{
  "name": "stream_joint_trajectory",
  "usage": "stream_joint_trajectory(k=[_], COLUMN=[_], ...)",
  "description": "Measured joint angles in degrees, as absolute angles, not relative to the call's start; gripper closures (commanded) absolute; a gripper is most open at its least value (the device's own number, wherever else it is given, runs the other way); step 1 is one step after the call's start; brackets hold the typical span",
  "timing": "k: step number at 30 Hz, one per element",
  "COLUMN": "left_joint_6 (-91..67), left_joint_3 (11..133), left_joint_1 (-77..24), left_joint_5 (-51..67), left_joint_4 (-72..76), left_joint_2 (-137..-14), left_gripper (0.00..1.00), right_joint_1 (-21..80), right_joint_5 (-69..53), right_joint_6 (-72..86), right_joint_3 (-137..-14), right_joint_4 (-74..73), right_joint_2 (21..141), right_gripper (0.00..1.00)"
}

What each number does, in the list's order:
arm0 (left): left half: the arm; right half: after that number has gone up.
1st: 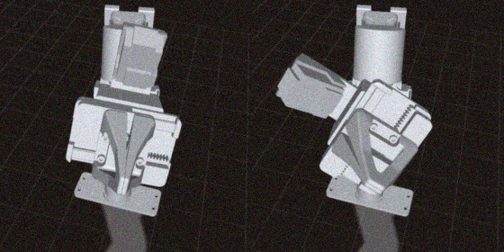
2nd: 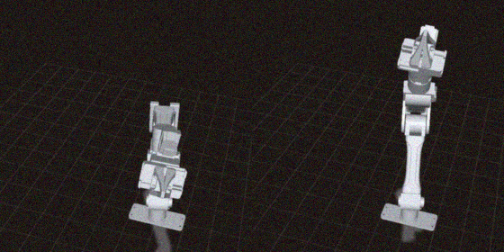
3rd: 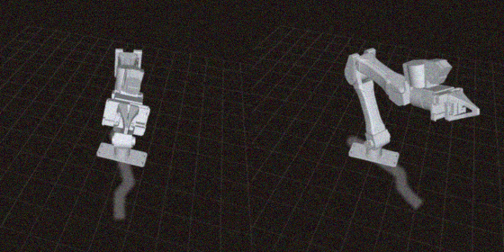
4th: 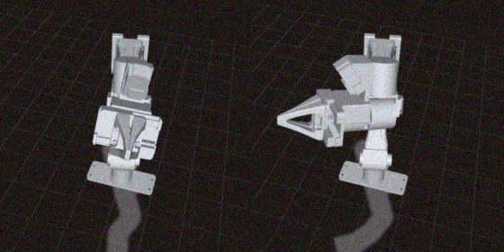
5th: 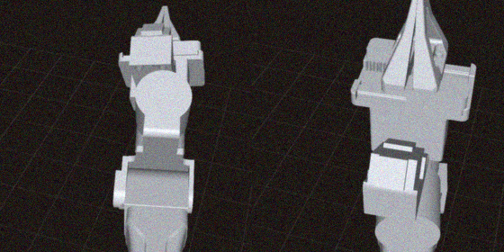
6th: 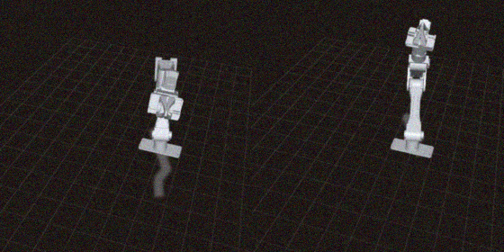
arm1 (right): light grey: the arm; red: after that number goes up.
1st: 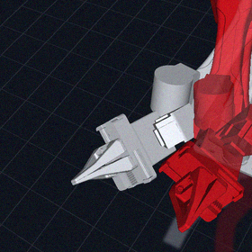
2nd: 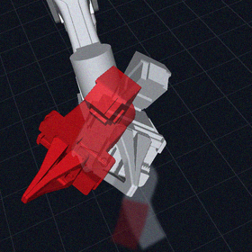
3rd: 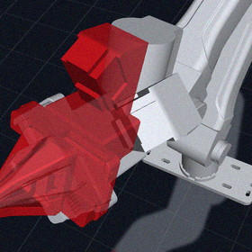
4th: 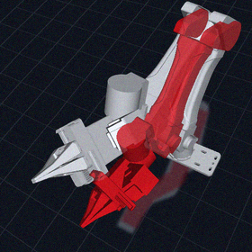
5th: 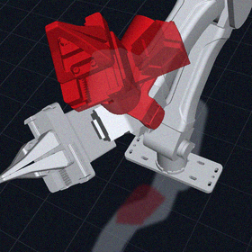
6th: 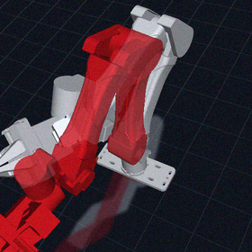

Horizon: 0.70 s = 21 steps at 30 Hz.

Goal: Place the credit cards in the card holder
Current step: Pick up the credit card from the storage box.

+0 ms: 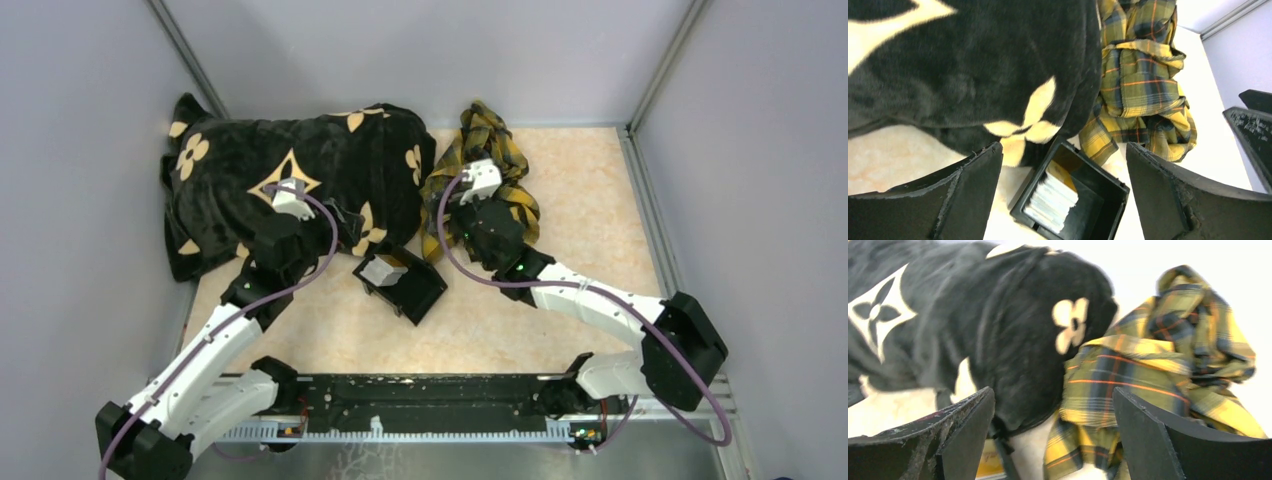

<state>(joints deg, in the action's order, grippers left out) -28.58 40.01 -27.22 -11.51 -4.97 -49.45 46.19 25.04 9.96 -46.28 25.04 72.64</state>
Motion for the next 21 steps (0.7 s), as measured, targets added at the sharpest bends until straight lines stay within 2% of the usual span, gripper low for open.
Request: stream_joint_trajectory(k=[4, 10, 21], left_joint_6=[-31.92, -38.63, -51.22], left_joint_3=[38.17, 33.3, 27.73], left_joint_1=[-27.22, -27.22, -27.22], left_joint_5=[-11.86, -11.94, -11.33], left_joint_4=[-8.29, -13.8, -23.79], left_joint_2=[-47.44, -42.06, -33.91], left_gripper=[0.09, 0.09, 0.11], right_joint_1=[50.19, 54.06, 55.0], right_joint_5=[20.88, 17.06, 7.64], right_joint_6=[7.09, 4.67, 5.26], right_joint_3=[-47.77, -49.89, -55.83], right_joint_4=[22.06, 17.5, 8.67], right_joint_2=[75.22, 79.7, 86.37], right_gripper=[0.19, 0.2, 0.22])
